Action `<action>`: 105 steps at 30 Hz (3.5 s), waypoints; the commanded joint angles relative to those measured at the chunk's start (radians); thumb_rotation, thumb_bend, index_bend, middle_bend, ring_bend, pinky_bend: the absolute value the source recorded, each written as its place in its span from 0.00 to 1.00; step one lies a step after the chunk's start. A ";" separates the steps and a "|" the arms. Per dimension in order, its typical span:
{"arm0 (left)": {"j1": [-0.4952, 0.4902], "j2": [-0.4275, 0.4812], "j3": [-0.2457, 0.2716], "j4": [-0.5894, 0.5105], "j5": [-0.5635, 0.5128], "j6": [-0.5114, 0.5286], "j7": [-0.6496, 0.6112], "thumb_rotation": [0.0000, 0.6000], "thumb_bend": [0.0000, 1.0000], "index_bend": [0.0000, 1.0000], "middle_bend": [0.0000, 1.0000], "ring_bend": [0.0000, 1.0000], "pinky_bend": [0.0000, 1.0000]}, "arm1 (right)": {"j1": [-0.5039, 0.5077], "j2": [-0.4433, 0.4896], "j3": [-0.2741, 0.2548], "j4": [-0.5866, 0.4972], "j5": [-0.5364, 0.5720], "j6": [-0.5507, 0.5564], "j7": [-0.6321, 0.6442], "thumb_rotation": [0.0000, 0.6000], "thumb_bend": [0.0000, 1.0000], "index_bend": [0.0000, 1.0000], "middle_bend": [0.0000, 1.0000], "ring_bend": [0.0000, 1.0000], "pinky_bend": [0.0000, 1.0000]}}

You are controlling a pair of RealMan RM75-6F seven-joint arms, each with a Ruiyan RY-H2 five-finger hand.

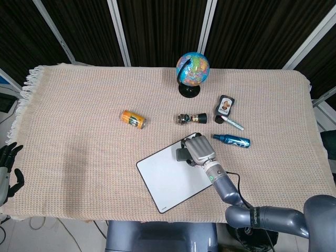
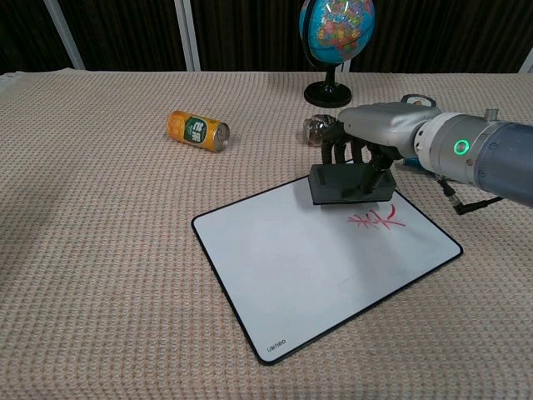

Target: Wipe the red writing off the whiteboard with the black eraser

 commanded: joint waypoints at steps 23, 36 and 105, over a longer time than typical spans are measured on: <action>0.000 0.003 0.000 -0.003 -0.002 -0.002 -0.002 1.00 0.74 0.12 0.05 0.00 0.00 | -0.007 0.030 -0.057 0.003 -0.056 -0.079 0.067 1.00 0.38 0.52 0.49 0.46 0.26; 0.000 0.002 0.003 -0.002 0.002 -0.003 -0.002 1.00 0.74 0.12 0.05 0.00 0.00 | -0.057 0.090 -0.110 -0.083 -0.106 -0.051 0.085 1.00 0.38 0.52 0.49 0.46 0.26; 0.001 0.007 0.001 -0.006 0.002 0.002 -0.006 1.00 0.74 0.12 0.05 0.00 0.00 | -0.144 0.104 -0.117 -0.109 -0.121 0.025 0.106 1.00 0.39 0.52 0.49 0.47 0.26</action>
